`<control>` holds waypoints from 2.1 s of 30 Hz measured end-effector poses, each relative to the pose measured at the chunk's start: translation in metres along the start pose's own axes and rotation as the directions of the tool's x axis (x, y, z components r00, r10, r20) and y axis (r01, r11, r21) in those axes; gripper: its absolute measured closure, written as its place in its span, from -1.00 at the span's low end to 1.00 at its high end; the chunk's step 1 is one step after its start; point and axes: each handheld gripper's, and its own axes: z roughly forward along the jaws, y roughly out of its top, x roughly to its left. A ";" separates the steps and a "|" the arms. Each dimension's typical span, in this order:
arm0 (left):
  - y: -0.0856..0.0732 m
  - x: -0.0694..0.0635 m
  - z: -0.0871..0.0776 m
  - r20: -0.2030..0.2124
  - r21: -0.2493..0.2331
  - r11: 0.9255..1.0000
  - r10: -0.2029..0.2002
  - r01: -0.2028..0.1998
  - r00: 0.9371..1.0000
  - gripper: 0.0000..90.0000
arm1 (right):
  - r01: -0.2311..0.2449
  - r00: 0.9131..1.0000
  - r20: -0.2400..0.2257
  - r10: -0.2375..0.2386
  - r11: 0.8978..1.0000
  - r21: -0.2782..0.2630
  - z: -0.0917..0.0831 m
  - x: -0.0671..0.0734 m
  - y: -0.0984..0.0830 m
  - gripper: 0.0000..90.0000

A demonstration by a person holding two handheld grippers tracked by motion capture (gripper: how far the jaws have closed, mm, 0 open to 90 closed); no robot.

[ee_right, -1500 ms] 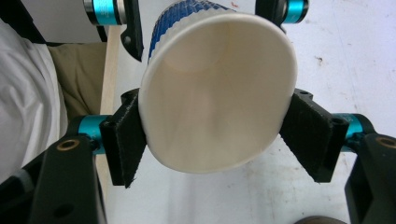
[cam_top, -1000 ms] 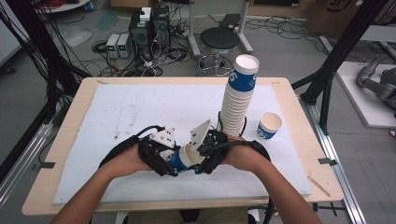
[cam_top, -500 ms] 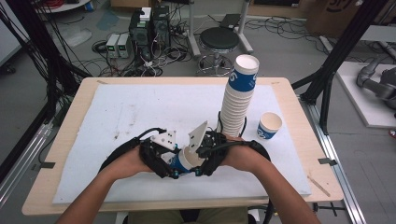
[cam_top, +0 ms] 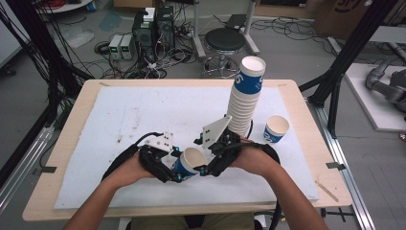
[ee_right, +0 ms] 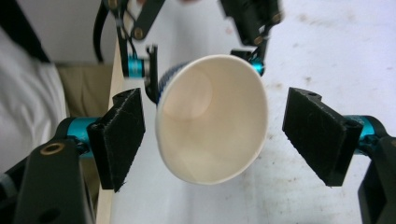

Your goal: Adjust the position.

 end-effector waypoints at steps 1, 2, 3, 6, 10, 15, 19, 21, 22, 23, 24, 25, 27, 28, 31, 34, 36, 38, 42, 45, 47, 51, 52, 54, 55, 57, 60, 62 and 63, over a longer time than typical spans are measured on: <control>-0.002 0.000 -0.001 -0.006 -0.017 1.000 -0.005 0.005 1.000 -0.40 | -0.018 1.000 0.006 0.018 1.000 -0.026 -0.002 0.000 -0.002 -0.52; -0.004 0.001 -0.002 -0.011 -0.036 0.999 -0.006 0.006 1.000 -0.40 | -0.036 0.999 0.014 0.037 0.998 -0.053 -0.005 0.000 -0.005 -0.52; -0.006 0.000 -0.002 -0.019 -0.058 0.998 -0.012 0.011 1.000 -0.40 | -0.055 0.998 0.020 0.057 0.995 -0.082 -0.006 0.000 -0.009 -0.52; -0.012 -0.001 -0.002 -0.036 -0.102 0.995 -0.025 0.021 0.999 -0.40 | -0.123 0.992 0.020 0.128 0.979 -0.162 -0.011 0.000 -0.023 -0.52; -0.021 0.002 -0.004 -0.063 -0.182 0.983 -0.050 0.038 0.997 -0.40 | -0.182 0.979 0.051 0.197 0.959 -0.219 -0.017 0.002 -0.041 -0.52; -0.029 0.004 -0.006 -0.087 -0.251 0.967 -0.071 0.047 0.994 -0.42 | -0.222 0.961 0.102 0.256 0.940 -0.260 -0.026 0.007 -0.062 -0.52; -0.034 0.005 -0.005 -0.094 -0.276 0.960 -0.082 0.053 0.992 -0.42 | -0.248 0.946 0.135 0.294 0.927 -0.280 -0.032 0.009 -0.076 -0.52; -0.036 0.005 -0.006 -0.105 -0.289 0.956 -0.080 0.046 0.991 -0.42 | -0.258 0.937 0.158 0.312 0.922 -0.289 -0.035 0.010 -0.082 -0.52; -0.036 0.005 -0.007 -0.108 -0.302 0.952 -0.082 0.045 0.991 -0.42 | -0.257 0.935 0.166 0.314 0.921 -0.293 -0.036 0.010 -0.084 -0.52; -0.037 0.005 -0.008 -0.114 -0.309 0.950 -0.077 0.038 0.991 -0.42 | -0.253 0.932 0.179 0.316 0.918 -0.305 -0.038 0.011 -0.088 -0.52; -0.037 0.006 -0.009 -0.113 -0.315 0.948 -0.077 0.038 0.991 -0.42 | -0.251 0.928 0.188 0.320 0.914 -0.317 -0.039 0.013 -0.091 -0.52; -0.038 0.006 -0.010 -0.109 -0.326 0.945 -0.077 0.038 0.991 -0.42 | -0.251 0.925 0.194 0.325 0.910 -0.331 -0.040 0.014 -0.093 -0.52; -0.039 0.006 -0.012 -0.115 -0.339 0.940 -0.076 0.032 0.990 -0.42 | -0.257 0.919 0.197 0.341 0.899 -0.355 -0.042 0.016 -0.099 -0.52; -0.039 0.006 -0.013 -0.117 -0.345 0.938 -0.076 0.031 0.990 -0.42 | -0.261 0.913 0.205 0.352 0.892 -0.370 -0.043 0.016 -0.102 -0.52; -0.041 0.006 -0.016 -0.129 -0.369 0.929 -0.085 0.031 0.988 -0.42 | -0.263 0.903 0.216 0.372 0.875 -0.406 -0.046 0.017 -0.111 -0.52; -0.044 0.006 -0.020 -0.145 -0.388 0.921 -0.091 0.028 0.985 -0.42 | -0.265 0.888 0.240 0.393 0.862 -0.431 -0.049 0.018 -0.119 -0.52; -0.045 0.006 -0.022 -0.153 -0.398 0.917 -0.094 0.026 0.984 -0.42 | -0.267 0.879 0.257 0.402 0.861 -0.434 -0.049 0.018 -0.124 -0.52; -0.046 0.006 -0.024 -0.172 -0.403 0.915 -0.091 0.014 0.981 -0.42 | -0.287 0.868 0.255 0.426 0.850 -0.442 -0.049 0.017 -0.130 -0.52; -0.046 0.007 -0.027 -0.191 -0.427 0.904 -0.082 -0.007 0.978 -0.42 | -0.307 0.851 0.273 0.449 0.847 -0.434 -0.051 0.016 -0.137 -0.52; -0.048 0.006 -0.028 -0.197 -0.446 0.895 -0.091 -0.007 0.976 -0.42 | -0.305 0.841 0.299 0.451 0.851 -0.427 -0.052 0.015 -0.141 -0.52; -0.051 0.006 -0.030 -0.205 -0.452 0.892 -0.095 -0.008 0.974 -0.42 | -0.314 0.834 0.301 0.463 0.846 -0.432 -0.053 0.015 -0.142 -0.52; -0.054 0.005 -0.034 -0.212 -0.467 0.884 -0.099 -0.012 0.972 -0.42 | -0.317 0.823 0.317 0.471 0.845 -0.431 -0.054 0.014 -0.144 -0.52; -0.056 0.005 -0.036 -0.211 -0.478 0.878 -0.103 -0.011 0.972 -0.42 | -0.312 0.822 0.325 0.468 0.847 -0.430 -0.054 0.014 -0.144 -0.52; -0.057 0.005 -0.038 -0.221 -0.491 0.871 -0.103 -0.020 0.970 -0.42 | -0.315 0.816 0.327 0.476 0.841 -0.439 -0.056 0.014 -0.145 -0.52; -0.058 0.006 -0.040 -0.224 -0.498 0.867 -0.106 -0.021 0.969 -0.42 | -0.318 0.815 0.326 0.480 0.839 -0.441 -0.056 0.014 -0.145 -0.52; -0.059 0.007 -0.042 -0.228 -0.509 0.860 -0.111 -0.021 0.967 -0.42 | -0.321 0.808 0.330 0.488 0.835 -0.447 -0.058 0.014 -0.147 -0.52; -0.061 0.008 -0.044 -0.237 -0.520 0.854 -0.117 -0.024 0.964 -0.42 | -0.323 0.802 0.339 0.492 0.834 -0.447 -0.060 0.015 -0.149 -0.52; -0.062 0.008 -0.045 -0.242 -0.521 0.853 -0.121 -0.024 0.963 -0.42 | -0.326 0.800 0.337 0.496 0.831 -0.451 -0.061 0.015 -0.150 -0.52; -0.062 0.008 -0.045 -0.246 -0.524 0.851 -0.125 -0.024 0.961 -0.42 | -0.325 0.799 0.339 0.496 0.831 -0.451 -0.061 0.015 -0.151 -0.52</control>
